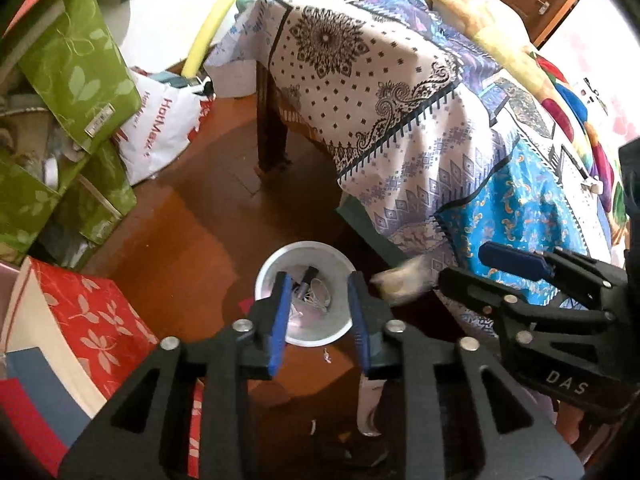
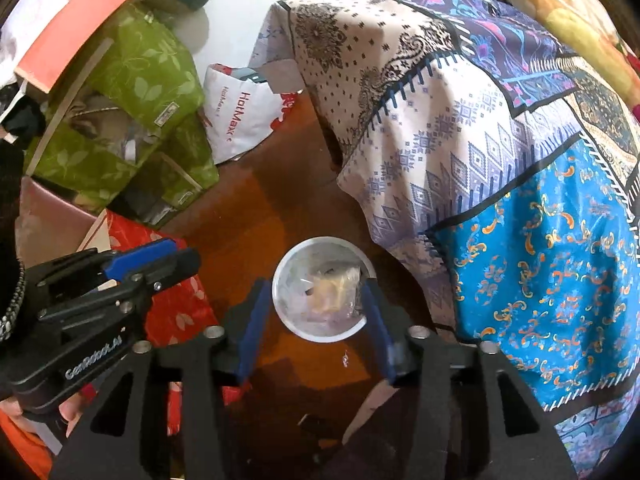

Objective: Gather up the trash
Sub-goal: 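Move both open tools back over the bed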

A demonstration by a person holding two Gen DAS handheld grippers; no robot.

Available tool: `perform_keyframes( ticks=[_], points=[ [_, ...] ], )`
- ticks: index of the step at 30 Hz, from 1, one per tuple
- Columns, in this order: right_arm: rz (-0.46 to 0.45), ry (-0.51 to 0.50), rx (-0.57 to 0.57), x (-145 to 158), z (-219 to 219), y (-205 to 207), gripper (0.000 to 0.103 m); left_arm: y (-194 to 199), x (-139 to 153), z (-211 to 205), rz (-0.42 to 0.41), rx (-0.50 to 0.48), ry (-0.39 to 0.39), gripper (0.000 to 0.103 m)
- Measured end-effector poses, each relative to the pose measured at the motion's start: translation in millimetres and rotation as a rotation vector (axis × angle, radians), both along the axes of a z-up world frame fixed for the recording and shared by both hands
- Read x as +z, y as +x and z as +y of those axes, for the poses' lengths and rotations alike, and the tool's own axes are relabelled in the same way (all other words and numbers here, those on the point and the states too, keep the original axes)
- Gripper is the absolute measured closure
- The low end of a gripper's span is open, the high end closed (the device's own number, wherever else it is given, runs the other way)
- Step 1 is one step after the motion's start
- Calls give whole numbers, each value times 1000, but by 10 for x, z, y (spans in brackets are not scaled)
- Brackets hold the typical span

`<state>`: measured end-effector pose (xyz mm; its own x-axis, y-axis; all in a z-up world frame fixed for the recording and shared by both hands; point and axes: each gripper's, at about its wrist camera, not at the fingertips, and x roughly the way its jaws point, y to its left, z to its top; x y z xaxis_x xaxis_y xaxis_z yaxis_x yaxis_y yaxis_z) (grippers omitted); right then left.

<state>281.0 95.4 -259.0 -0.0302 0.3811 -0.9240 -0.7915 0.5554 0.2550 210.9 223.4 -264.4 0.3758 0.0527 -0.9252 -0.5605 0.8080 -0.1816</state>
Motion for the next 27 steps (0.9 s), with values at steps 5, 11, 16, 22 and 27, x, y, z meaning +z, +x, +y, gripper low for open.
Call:
perform_keyframes(
  ticks=[5, 11, 16, 22, 27],
  points=[
    [-9, 17, -11, 96, -36, -26, 48, -80, 149, -43, -8, 3, 25, 71],
    [-60, 64, -44, 367, -258, 5, 48, -108, 409, -187, -34, -7, 72, 63],
    [-128, 116, -95, 672, -526, 59, 48, -79, 662, -367, -73, -16, 132, 49],
    [-234, 158, -152, 1041, -988, 169, 48, 72, 925, -665, -138, -49, 143, 49],
    [-299, 179, -214, 1266, -1431, 326, 48, 319, 1155, -1010, -197, -101, 170, 49]
  ],
)
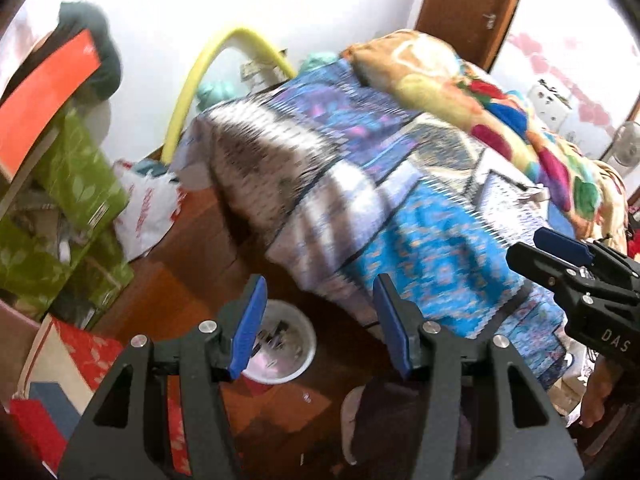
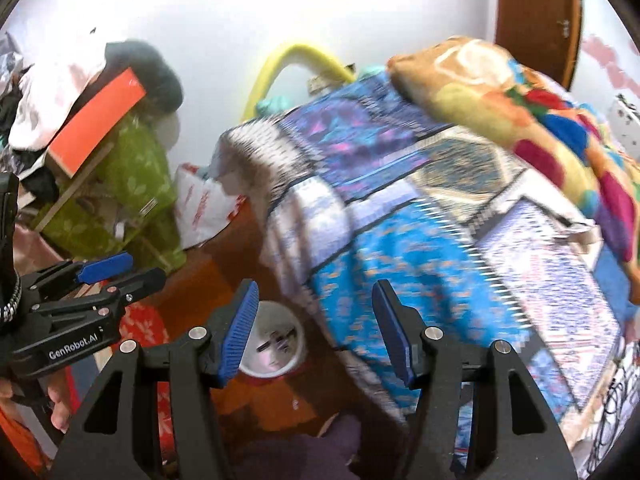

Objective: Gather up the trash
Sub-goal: 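Move both open tools back over the bed, then grasp the thin white stick with the left tool while the right tool grasps the white tape roll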

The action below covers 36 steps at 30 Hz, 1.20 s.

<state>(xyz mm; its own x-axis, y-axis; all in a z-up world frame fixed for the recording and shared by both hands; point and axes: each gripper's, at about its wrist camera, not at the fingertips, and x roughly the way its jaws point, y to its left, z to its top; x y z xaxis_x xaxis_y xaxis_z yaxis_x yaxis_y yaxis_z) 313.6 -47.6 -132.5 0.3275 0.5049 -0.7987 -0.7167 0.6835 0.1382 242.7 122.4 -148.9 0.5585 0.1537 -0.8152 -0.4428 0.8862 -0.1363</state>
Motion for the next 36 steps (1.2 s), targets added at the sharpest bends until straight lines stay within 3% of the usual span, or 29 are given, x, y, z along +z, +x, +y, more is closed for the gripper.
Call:
perform_keyframes(
  ticks=[10, 17, 30, 36],
  points=[
    [-57, 44, -178, 273, -1034, 485, 48, 820, 321, -821, -81, -169, 15, 49],
    [-70, 35, -313, 271, -1712, 971, 48, 1519, 345, -1375, -97, -285, 4, 49],
    [-24, 16, -475, -148, -2396, 2036, 48, 2661, -136, -2001, -43, -419, -4, 49],
    [76, 87, -526, -468, -2447, 2623, 48, 3095, -461, -2179, -8, -473, 0, 49]
  ],
)
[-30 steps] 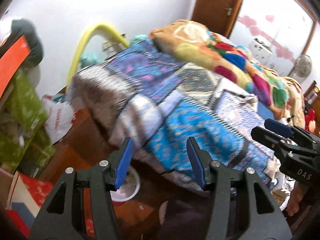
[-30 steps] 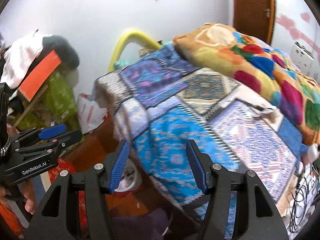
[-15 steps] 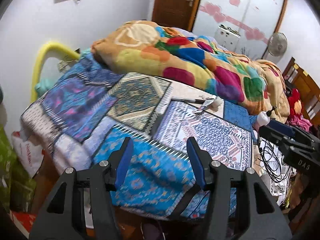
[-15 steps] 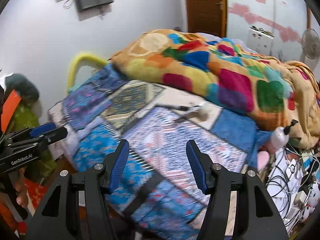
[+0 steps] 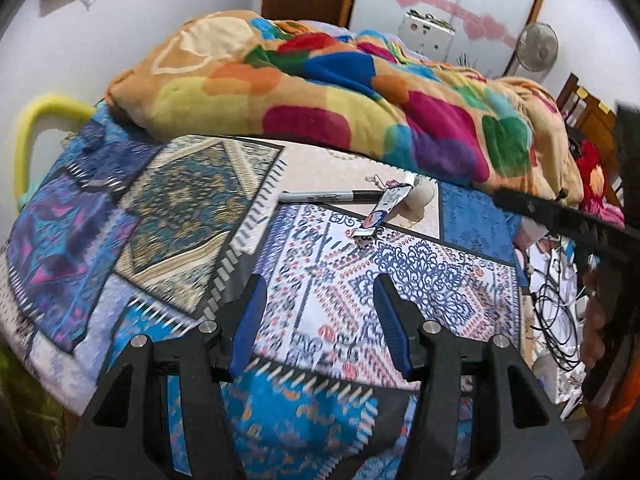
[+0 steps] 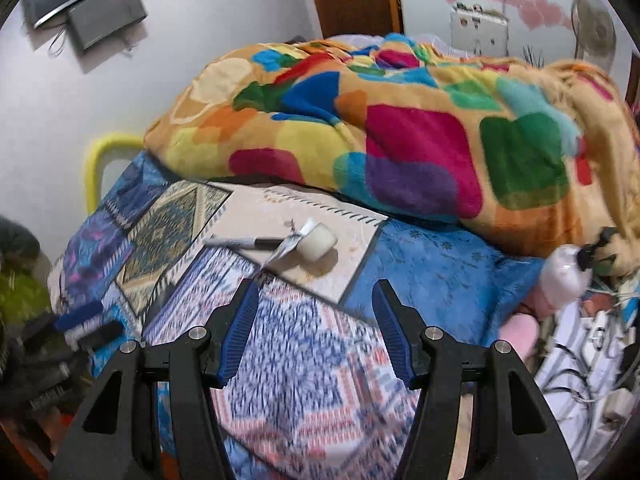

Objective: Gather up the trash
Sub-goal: 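Grasp the thin white stick with the left tool while the right tool grasps the white tape roll, then carry the white stick and tape roll in both tools over the bin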

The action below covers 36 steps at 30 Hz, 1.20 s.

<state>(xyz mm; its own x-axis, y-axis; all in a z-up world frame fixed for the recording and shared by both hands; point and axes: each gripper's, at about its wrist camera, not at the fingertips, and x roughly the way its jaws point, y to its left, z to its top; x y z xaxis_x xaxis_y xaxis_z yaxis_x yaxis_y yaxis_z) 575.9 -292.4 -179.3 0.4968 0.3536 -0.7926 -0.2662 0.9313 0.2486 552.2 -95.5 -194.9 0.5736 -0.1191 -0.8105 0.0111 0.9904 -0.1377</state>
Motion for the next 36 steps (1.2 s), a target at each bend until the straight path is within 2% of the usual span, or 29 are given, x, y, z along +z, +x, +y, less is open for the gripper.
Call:
perform_keyframes(
  ticks=[5, 9, 11, 12, 13, 15, 20, 21, 22, 23, 24, 25, 29, 33, 36],
  points=[
    [96, 100, -46, -336, 51, 408, 48, 318, -273, -189, 16, -47, 31, 49],
    [177, 176, -90, -635, 73, 649, 48, 544, -481, -299, 34, -81, 27, 49],
    [205, 209, -98, -721, 65, 697, 56, 675, -592, -361, 51, -97, 21, 49],
    [221, 224, -102, -762, 48, 717, 65, 726, -635, -387, 58, -105, 17, 49],
    [225, 247, -105, -781, 20, 729, 70, 798, -686, -425, 65, -112, 15, 49],
    [217, 268, -109, -784, -29, 703, 71, 885, -729, -488, 62, -123, 16, 49],
    [162, 212, -84, -706, -92, 583, 72, 1070, -794, -664, 37, -162, 41, 50],
    [161, 208, -79, -695, -121, 560, 72, 1090, -805, -702, 35, -172, 42, 59],
    [160, 205, -78, -693, -135, 559, 72, 1100, -815, -739, 38, -183, 44, 72],
    [158, 200, -78, -684, -150, 547, 72, 1098, -812, -772, 29, -185, 59, 79],
    [151, 190, -77, -656, -186, 504, 72, 1089, -812, -798, 29, -199, 59, 94],
    [145, 181, -75, -646, -179, 503, 72, 1081, -814, -809, 35, -211, 48, 100],
    [112, 117, -53, -571, -185, 377, 72, 921, -771, -804, 28, -227, 10, 101],
    [94, 56, -25, -530, -169, 215, 72, 711, -708, -711, 46, -221, -61, 101],
    [91, 41, -20, -494, -183, 115, 73, 570, -617, -672, 51, -209, -67, 101]
  ],
)
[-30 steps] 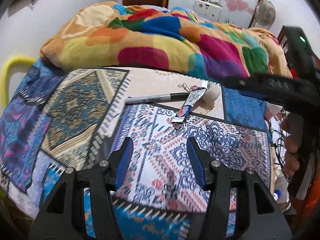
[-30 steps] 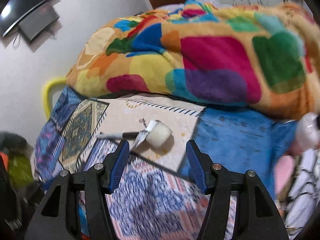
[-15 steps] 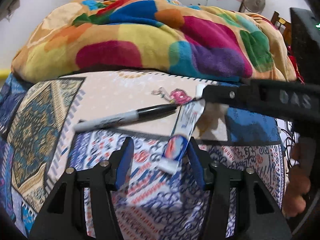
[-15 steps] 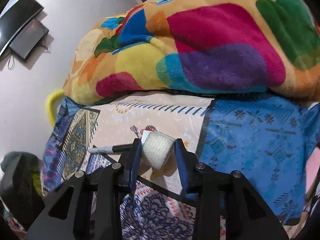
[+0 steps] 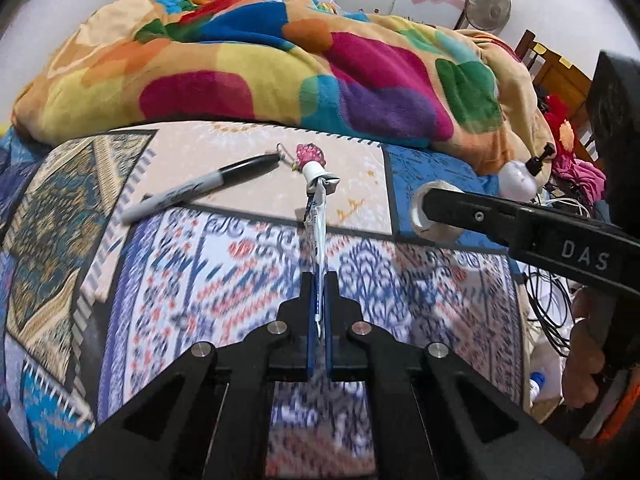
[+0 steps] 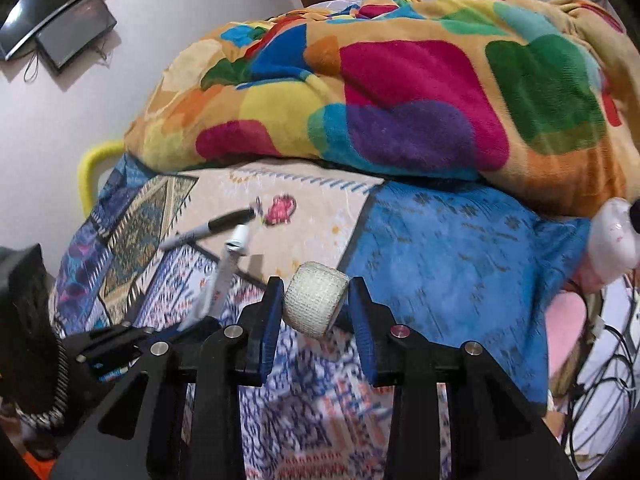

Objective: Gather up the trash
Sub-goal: 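Carry the white stick and tape roll in both tools over the bin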

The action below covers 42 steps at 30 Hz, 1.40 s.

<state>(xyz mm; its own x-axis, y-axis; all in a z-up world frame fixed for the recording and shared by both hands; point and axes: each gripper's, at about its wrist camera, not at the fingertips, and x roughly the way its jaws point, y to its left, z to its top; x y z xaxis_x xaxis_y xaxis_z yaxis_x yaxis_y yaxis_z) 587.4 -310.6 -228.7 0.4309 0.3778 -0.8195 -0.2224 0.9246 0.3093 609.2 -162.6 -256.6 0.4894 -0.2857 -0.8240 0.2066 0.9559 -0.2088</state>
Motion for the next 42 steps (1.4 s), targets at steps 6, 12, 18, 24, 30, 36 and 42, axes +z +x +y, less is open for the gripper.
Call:
perform_keyframes(
  ticks=[6, 12, 18, 24, 30, 36, 42],
  points=[
    [-35, 2, -1, 272, 13, -241, 73, -292, 296, 116, -14, 38, 14, 101],
    [-82, -13, 22, 611, 133, -540, 80, -648, 745, 289, -63, 91, 3, 101],
    [-128, -27, 66, 891, 335, -912, 80, -1105, 1123, 491, -102, 136, 12, 101],
    [-170, -13, 125, 1205, 617, -1314, 80, -1595, 1386, 775, -128, 195, 16, 101],
    [-219, -13, 199, 1448, 985, -1739, 80, -2116, 1596, 1130, -153, 265, 25, 101],
    [-241, -11, 280, 1561, 1394, -2166, 80, -2609, 1713, 1530, -166, 344, 21, 101],
    [-256, -5, 368, 1622, 1817, -2590, 80, -3156, 1758, 1970, -179, 433, 21, 101]
  ],
)
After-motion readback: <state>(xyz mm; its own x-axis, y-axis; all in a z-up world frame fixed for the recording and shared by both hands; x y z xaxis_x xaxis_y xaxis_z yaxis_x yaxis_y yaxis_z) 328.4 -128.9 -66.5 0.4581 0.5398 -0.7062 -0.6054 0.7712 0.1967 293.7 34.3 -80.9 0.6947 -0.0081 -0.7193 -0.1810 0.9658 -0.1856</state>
